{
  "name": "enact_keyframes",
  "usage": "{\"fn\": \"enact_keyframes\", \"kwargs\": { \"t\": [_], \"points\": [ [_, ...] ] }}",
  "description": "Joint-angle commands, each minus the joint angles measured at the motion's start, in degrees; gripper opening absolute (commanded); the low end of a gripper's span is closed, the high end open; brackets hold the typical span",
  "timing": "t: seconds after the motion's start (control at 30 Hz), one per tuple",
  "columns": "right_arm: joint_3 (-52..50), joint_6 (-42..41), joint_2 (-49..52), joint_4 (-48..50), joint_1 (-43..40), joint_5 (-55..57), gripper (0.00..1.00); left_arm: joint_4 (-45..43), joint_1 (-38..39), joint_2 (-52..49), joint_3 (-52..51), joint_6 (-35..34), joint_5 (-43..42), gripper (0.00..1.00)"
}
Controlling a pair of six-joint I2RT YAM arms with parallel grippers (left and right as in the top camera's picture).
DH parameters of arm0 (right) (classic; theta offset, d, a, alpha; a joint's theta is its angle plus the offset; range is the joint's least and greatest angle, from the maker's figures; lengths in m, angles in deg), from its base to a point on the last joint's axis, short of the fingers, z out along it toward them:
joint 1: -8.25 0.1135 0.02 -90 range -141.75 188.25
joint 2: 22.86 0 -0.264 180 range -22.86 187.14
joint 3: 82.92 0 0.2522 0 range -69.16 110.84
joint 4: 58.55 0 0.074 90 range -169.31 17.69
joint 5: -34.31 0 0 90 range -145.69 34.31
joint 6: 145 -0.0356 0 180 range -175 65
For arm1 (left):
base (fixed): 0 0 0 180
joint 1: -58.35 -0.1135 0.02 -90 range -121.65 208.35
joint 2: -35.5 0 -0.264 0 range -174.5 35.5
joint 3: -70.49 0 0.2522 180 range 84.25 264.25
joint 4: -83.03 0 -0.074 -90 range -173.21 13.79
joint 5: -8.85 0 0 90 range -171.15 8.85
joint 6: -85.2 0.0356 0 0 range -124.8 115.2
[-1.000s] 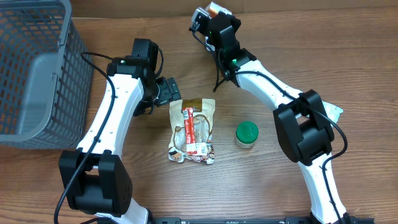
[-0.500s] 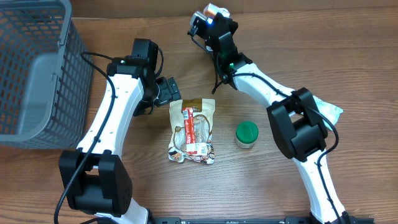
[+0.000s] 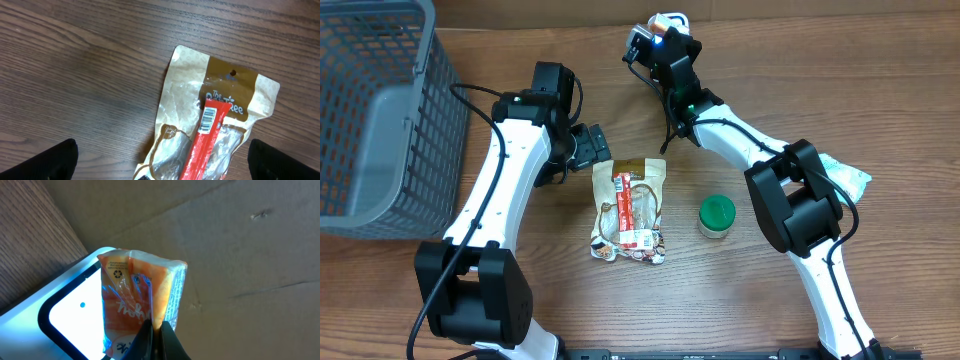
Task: Scan the item barcode
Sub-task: 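Hold the orange pack up in front of the white scanner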
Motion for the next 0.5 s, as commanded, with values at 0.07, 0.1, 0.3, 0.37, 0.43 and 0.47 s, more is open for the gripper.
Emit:
{"fn": "enact_keyframes", "kwargs": {
  "t": [0.07, 0.1, 0.3, 0.37, 0.43, 0.47],
  "points": [
    [1.14, 0.00, 0.11, 3.32, 0.26, 3.45, 0.04, -0.04, 0.11, 1.29, 1.20, -0.35, -0.20, 1.00],
    [1.14, 0.02, 0.11, 4.07, 0.26, 3.85, 0.04, -0.04, 0.11, 1.29, 1.20, -0.35, -0.20, 1.00],
    [1.14, -0.04, 0.11, 3.58, 0.26, 4.09, 0.04, -0.04, 0.11, 1.29, 1.20, -0.35, -0.20, 1.00],
    [1.14, -0.66, 0.13, 3.63, 0.26, 4.09, 0.04, -0.04, 0.11, 1.29, 1.20, -0.35, -0.20, 1.00],
    [1.14, -1.42, 0.13, 4.33, 0.26, 4.09, 0.04, -0.04, 0.11, 1.29, 1.20, -0.35, -0.20, 1.00],
    [1.14, -3.19, 0.11, 4.55, 0.26, 4.09, 0.04, -0.04, 0.11, 1.29, 1.20, -0.35, -0.20, 1.00]
  ]
}}
